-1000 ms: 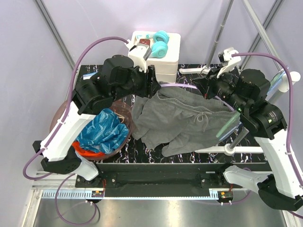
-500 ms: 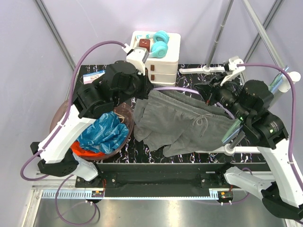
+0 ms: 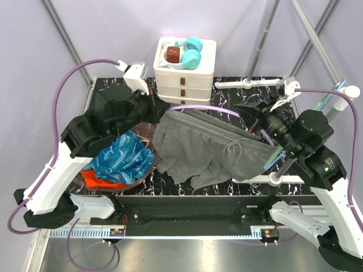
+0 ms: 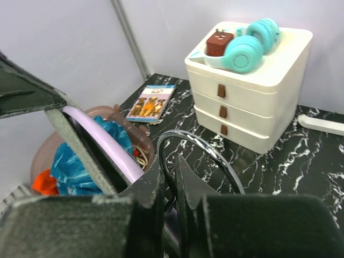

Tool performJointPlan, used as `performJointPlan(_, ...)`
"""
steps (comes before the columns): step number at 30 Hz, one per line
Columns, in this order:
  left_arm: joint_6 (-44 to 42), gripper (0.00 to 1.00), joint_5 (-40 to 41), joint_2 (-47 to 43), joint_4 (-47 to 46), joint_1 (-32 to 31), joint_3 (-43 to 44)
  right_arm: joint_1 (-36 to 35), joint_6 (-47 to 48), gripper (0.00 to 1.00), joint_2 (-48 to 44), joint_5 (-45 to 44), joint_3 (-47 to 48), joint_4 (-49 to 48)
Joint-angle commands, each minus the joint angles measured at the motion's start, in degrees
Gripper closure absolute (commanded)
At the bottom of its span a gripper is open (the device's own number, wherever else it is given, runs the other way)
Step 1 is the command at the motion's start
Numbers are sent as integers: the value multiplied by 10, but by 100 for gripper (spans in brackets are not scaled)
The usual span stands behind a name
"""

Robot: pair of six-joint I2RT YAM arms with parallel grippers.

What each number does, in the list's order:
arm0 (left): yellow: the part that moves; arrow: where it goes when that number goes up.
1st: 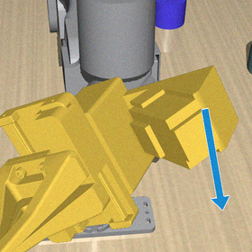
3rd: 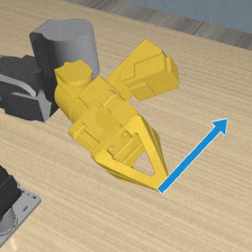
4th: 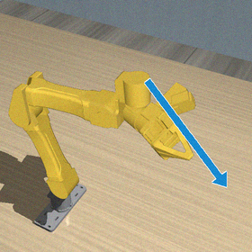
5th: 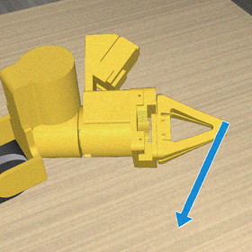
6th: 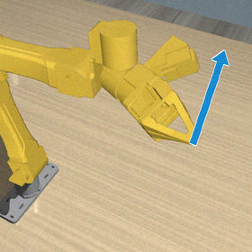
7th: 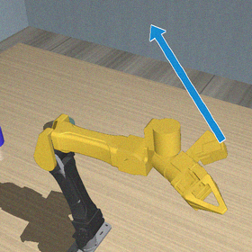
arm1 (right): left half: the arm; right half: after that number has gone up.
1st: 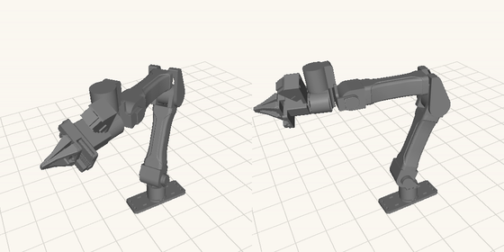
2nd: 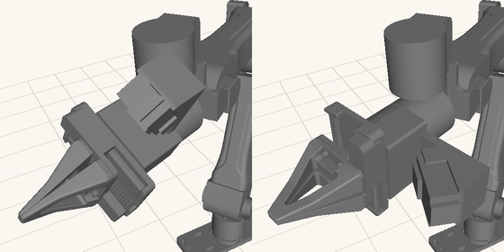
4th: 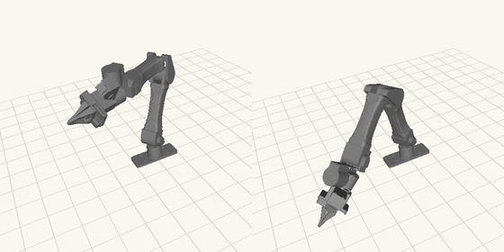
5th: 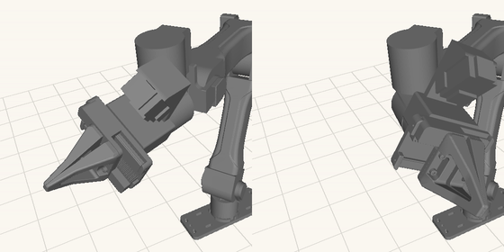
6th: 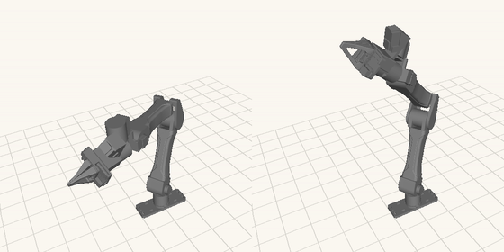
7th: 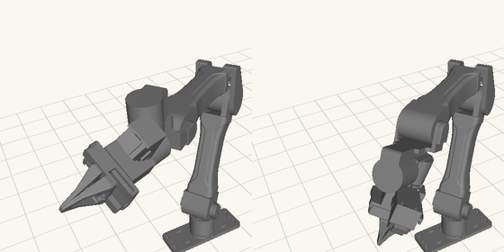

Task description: Remove the shorts from the hanger

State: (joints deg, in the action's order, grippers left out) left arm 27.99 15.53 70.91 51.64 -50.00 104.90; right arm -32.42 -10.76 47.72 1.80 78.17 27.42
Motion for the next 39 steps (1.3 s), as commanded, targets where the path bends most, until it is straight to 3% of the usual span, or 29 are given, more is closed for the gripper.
performJointPlan(1, -76, 100, -20, -71, -37, 52, -24, 18, 42, 100, 1, 19, 48, -31)
performJointPlan(2, -78, 100, -72, -70, -70, 50, -16, 18, 43, 100, 15, 36, 72, -17)
performJointPlan(5, -94, 100, -82, -46, -73, 22, 34, 18, 59, 100, 48, 84, 94, 22)
performJointPlan(10, -156, 100, 11, 73, 36, -50, 229, 18, 91, 100, 66, 108, 107, 51)
performJointPlan(14, -174, 100, 99, 147, 76, -140, 296, 18, 97, 100, 94, 119, 146, 78)
performJointPlan(17, -184, 100, 115, 199, 90, -175, 338, 18, 105, 100, 107, 99, 163, 92)
performJointPlan(23, -160, 100, 74, 227, 44, -181, 331, 18, 92, 100, 138, 111, 174, 95)
performJointPlan(29, -80, 100, -18, 192, -100, -160, 248, 12, 39, 100, 158, 139, 146, 32)
performJointPlan(39, -33, 100, -15, 176, -116, -135, 224, 5, -14, 100, 154, 170, 104, -15)
